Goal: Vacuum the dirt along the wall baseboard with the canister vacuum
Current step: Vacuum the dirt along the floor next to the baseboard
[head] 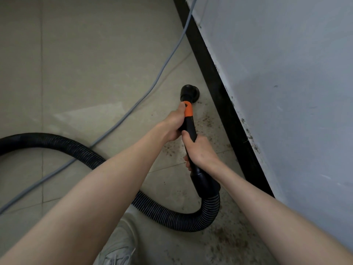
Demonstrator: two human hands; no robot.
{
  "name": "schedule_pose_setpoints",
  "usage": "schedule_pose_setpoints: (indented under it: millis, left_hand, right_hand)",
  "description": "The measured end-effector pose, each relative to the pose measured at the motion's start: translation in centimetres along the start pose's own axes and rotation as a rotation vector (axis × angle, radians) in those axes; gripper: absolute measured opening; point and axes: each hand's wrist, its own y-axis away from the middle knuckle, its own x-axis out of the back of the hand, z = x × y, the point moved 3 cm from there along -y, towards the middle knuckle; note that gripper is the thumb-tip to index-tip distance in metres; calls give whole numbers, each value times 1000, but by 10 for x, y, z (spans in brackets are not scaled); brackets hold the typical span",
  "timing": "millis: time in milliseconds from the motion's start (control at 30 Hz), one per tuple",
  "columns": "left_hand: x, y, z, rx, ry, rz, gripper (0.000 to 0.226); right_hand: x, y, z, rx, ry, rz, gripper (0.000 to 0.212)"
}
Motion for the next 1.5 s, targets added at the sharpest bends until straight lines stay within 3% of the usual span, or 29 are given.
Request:
schedule_pose_setpoints:
  millis: [367,633,967,1500]
  left_hand:
    - [-25,-13,3,-21,-63,-26,51]
    - [-14,-5,-9,-41,-53,-26,47]
    - [49,29,-24,-152,-9,196,44]
    - [39,55,-49,-134,-35,174,43]
  right_hand:
    - [11,-12,2,-16,24,103,37]
    - [12,-1,13,-27,-152,-59,39]
    - [-31,21,4,-13,-172,-351,43]
    - [-31,57,24,-53,-230,-315,40]
